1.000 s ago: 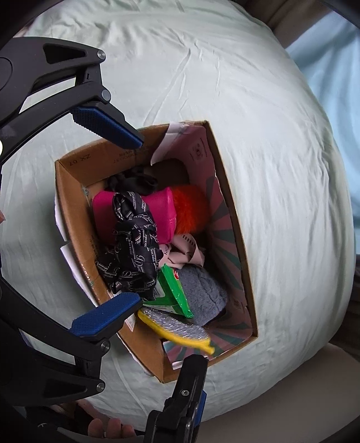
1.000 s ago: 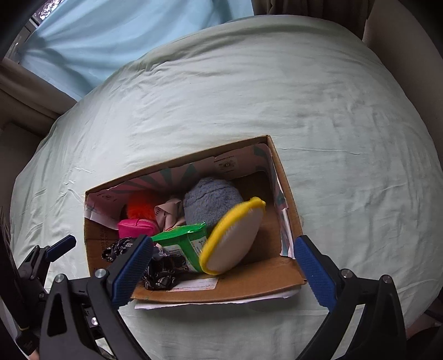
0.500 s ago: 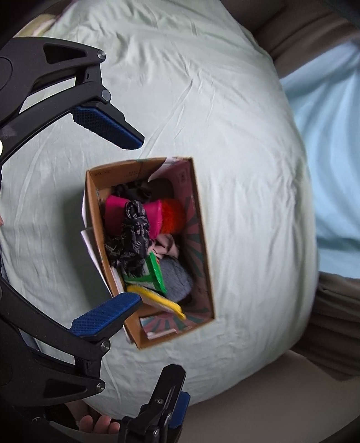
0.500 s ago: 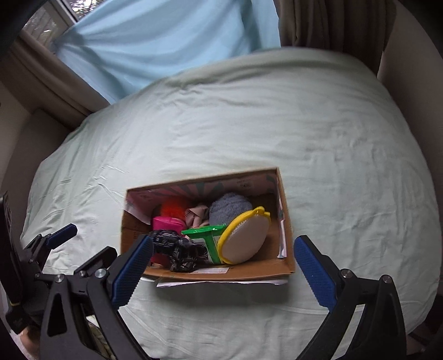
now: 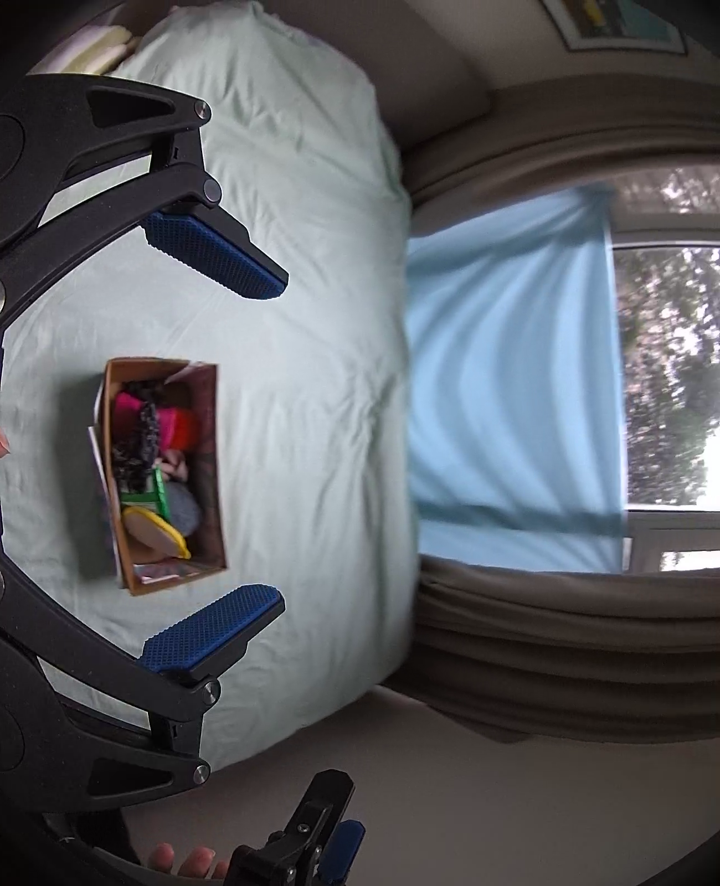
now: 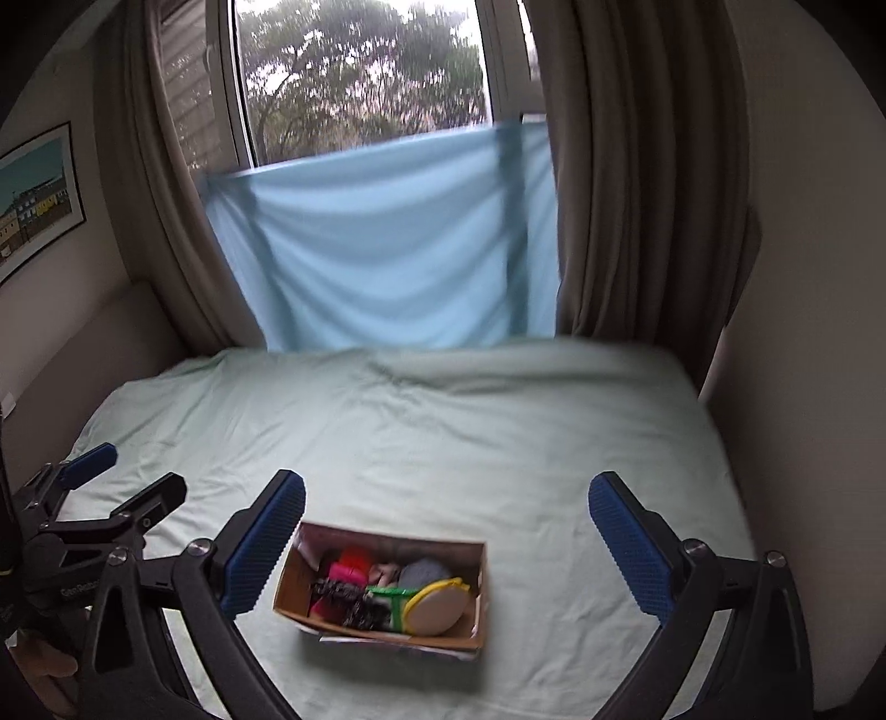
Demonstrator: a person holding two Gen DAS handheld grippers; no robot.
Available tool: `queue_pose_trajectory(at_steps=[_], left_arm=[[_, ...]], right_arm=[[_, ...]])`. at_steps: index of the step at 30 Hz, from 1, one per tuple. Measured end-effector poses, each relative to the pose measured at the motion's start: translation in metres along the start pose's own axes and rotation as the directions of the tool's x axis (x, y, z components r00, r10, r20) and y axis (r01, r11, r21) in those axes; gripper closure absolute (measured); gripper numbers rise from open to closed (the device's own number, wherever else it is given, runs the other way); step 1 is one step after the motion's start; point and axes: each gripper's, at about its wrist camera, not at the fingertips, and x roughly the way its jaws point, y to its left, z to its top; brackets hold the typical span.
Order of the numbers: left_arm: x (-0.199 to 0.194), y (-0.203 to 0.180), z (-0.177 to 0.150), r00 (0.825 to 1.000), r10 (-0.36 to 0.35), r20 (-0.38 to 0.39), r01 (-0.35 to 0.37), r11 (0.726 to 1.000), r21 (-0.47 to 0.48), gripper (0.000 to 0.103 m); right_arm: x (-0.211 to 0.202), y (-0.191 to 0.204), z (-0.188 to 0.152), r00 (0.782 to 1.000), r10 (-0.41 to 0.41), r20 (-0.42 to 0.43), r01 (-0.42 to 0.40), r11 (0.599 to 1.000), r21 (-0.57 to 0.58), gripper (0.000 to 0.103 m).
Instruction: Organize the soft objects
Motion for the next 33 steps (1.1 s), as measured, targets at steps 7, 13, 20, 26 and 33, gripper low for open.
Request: queue_pose_trajectory(at_steps=[7,13,20,26,33], left_arm=[[-0.058,-0.005,0.014,0.992,0.013,0.125,-0.008,0.999,-0.035,0.000],[-0.085,-0.008,0.006,0.979,0.040,0.199,-0.035,0.999,-0.030,0.000],[-0.084,-0.016,-0.001,0.979,0.022,0.203,-0.018,1.000,-0.017,0.000],[-0.080,-0.020,-0.002,0.980,0.005,0.198,-0.001,1.000,-0.018,0.000],[-0.076,-0.023,-0.003,0.982,0.009,0.191,-0.007,1.000,-0.010,0.000]], right_arm=[[-0.034,0.003,-0.002,0.995,-0.069,0.066,0.070,0.997,-0.018,0.001],[-0.045,-0.004,-0.011,0.992,-0.080,0.098,0.082,0.997,-0.007,0.001],[-0.051,-0.010,-0.011,0.988,-0.100,0.117,0.098,0.995,0.022,0.001],[-0.051,-0.011,-0.011,0.986,-0.111,0.124,0.109,0.994,0.023,0.001],[-0.050,-0.006,-0.010,0.984,-0.122,0.127,0.122,0.993,0.011,0.001]])
